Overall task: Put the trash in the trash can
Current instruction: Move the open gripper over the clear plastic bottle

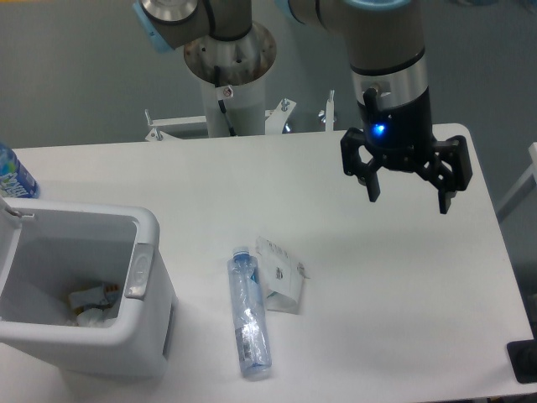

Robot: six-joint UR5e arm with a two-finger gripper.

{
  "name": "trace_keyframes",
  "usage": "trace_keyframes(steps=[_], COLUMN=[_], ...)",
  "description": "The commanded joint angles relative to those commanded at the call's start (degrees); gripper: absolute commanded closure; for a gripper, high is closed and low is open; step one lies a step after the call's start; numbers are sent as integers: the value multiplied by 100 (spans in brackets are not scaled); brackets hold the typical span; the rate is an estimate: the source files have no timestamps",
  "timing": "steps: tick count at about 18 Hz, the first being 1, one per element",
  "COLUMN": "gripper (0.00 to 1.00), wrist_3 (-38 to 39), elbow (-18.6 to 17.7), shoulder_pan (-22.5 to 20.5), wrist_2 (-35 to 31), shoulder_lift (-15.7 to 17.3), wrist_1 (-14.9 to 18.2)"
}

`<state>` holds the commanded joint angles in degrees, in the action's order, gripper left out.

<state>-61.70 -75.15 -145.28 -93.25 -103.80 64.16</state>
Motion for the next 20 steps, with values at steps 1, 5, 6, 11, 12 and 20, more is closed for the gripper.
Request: trace_keyframes(steps=[1, 5, 6, 11, 12, 20], gripper=[0, 0, 0, 0, 0, 0], wrist_3=[17, 210, 324, 1244, 1727, 3287], elbow=[-17, -62, -62, -237, -333, -290], shoulder_pan=[0, 17, 18, 96, 131, 431], wrist_2=[0, 26, 35, 201, 315, 1192], shoulder_lift=[0, -9, -9, -158, -210, -791], wrist_1=[-9, -35, -44, -491, -727, -1301])
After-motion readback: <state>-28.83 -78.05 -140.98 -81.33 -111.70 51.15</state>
